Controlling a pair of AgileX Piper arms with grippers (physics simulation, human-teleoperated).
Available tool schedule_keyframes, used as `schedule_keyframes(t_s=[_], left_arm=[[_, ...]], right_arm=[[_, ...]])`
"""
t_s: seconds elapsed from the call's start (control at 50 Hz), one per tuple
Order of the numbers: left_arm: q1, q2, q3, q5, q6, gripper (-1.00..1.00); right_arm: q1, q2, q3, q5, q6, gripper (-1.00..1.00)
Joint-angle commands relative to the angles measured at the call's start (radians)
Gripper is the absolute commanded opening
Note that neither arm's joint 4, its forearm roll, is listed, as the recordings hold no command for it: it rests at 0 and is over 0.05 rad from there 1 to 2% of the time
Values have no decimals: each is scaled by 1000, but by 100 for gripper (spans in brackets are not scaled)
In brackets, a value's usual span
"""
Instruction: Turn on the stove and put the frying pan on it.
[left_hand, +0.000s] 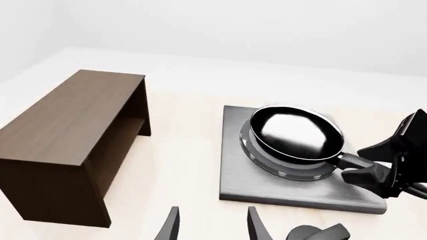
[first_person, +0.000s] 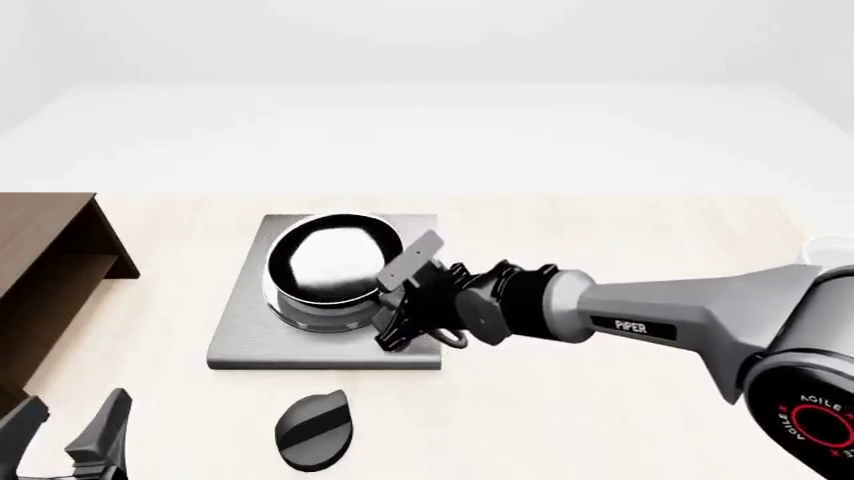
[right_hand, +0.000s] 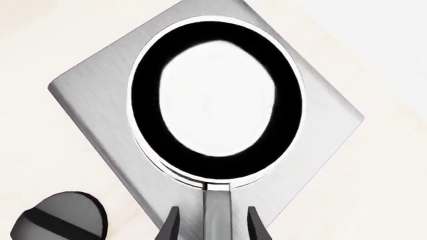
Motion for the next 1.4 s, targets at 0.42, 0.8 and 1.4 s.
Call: schedule_keyframes(t_s=[0.42,0.8,1.4], left_arm=[[2,0,0,-2,5,100],[3,0,0,-4,9,100],[12,0,0,-8,23,100]], right_arm=[[13,-103,16,26,-21,100],[29,-345,192,20,-43,100],[-13,-662,383,42,-16,100]])
